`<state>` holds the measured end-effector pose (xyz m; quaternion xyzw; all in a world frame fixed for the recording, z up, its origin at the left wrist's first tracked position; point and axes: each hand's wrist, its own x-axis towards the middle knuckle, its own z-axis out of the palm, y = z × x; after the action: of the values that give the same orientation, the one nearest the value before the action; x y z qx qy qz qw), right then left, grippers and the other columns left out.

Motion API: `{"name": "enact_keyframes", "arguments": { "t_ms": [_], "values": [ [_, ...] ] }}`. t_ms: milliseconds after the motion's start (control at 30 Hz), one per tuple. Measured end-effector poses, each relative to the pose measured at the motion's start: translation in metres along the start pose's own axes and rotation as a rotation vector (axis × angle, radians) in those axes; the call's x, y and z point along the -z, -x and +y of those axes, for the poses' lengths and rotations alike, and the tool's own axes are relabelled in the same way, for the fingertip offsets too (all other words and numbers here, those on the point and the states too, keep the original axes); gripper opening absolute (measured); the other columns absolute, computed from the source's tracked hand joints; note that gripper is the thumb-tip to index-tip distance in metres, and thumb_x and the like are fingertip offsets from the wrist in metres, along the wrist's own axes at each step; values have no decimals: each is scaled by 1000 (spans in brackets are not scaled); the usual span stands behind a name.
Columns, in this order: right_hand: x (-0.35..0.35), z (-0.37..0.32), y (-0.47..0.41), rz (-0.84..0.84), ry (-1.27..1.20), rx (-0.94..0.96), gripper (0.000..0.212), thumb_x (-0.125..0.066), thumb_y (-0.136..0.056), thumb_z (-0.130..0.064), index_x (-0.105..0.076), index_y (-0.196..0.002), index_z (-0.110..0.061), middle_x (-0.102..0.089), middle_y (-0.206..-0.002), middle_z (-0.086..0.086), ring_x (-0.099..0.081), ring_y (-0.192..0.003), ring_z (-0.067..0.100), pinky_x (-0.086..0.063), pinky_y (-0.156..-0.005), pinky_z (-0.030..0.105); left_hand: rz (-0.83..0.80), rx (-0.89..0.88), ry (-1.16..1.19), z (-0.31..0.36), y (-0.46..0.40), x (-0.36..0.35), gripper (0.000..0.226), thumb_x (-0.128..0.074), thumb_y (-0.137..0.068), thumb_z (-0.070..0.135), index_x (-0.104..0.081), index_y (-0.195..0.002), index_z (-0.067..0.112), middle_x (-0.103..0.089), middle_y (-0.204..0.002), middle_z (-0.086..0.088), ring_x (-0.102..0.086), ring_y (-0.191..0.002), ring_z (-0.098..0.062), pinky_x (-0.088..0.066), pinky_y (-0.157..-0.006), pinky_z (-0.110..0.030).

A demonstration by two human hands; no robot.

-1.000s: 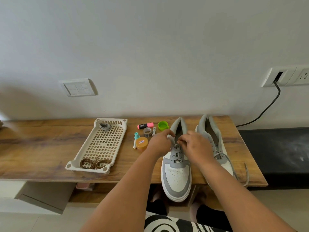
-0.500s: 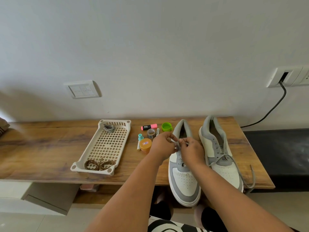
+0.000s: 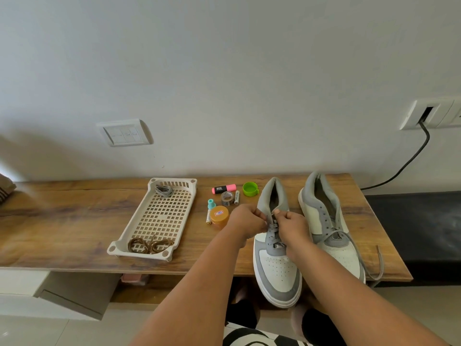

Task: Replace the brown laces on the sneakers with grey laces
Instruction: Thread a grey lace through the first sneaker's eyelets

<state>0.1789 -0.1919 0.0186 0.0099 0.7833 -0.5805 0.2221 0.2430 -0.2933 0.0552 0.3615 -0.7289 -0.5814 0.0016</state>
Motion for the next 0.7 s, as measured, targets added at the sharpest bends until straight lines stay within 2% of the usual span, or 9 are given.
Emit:
{"name": "enact_keyframes", "arguments": {
  "t_ms": [67,200,267,367,433,533,600,700],
  "values": [
    [-2,1,4,34,23,30,24,-58,-94,-40,-68,-78,-25,-70,-84,1,-66,-84,25,-57,-81,46,-2,14,31,0,-1,0,21,-67,-81,-9,-62,-76,10,-70,-92,-17,-71,-93,-30,-59,-87,-42],
    [1,-1,5,-24,177,127,29,-56,-97,-35,-67,-77,-17,-66,-78,3,-61,-75,23,-52,-72,36,-18,30,110,1,1,2,13,-66,-83,-9,-62,-82,4,-68,-86,-17,-70,-80,-27,-61,-81,-36],
    [6,-3,3,-82,189,144,30,-60,-95,-35,-67,-72,-17,-66,-74,3,-60,-71,21,-52,-71,36,-9,34,125,1,2,4,8,-70,-84,-1,-65,-91,-1,-71,-90,-20,-72,-82,-28,-61,-81,-37],
    [15,-5,-3,-173,197,157,25,-65,-92,-35,-72,-75,-18,-70,-76,3,-64,-75,21,-55,-76,38,2,22,141,1,3,4,23,-73,-88,15,-67,-100,-3,-73,-89,-17,-72,-75,-21,-61,-74,-30],
    [18,-7,-5,-208,258,197,25,-64,-93,-34,-72,-77,-17,-67,-73,4,-60,-70,19,-53,-71,36,27,-32,39,2,3,2,22,-74,-87,20,-65,-95,1,-72,-86,-12,-70,-70,-16,-61,-70,-28],
    [18,-9,-4,-196,422,322,26,-59,-96,-30,-63,-72,-21,-61,-70,-1,-56,-66,16,-46,-63,30,43,-145,-164,9,3,7,14,-72,-89,18,-61,-85,10,-70,-80,-7,-70,-70,-16,-62,-74,-35],
    [18,-12,-1,-181,516,412,20,-57,-97,-29,-63,-80,-21,-62,-76,-4,-59,-72,16,-49,-67,30,62,-193,-236,12,4,16,13,-69,-91,17,-60,-82,13,-69,-77,-5,-66,-69,-15,-61,-76,-38],
    [22,-14,5,-168,596,512,13,-56,-97,-29,-67,-95,-21,-66,-87,-3,-61,-80,15,-53,-75,36,84,-253,-215,12,7,31,17,-66,-93,19,-56,-80,15,-59,-75,-1,-51,-68,-12,-48,-62,-30]
  ]
}}
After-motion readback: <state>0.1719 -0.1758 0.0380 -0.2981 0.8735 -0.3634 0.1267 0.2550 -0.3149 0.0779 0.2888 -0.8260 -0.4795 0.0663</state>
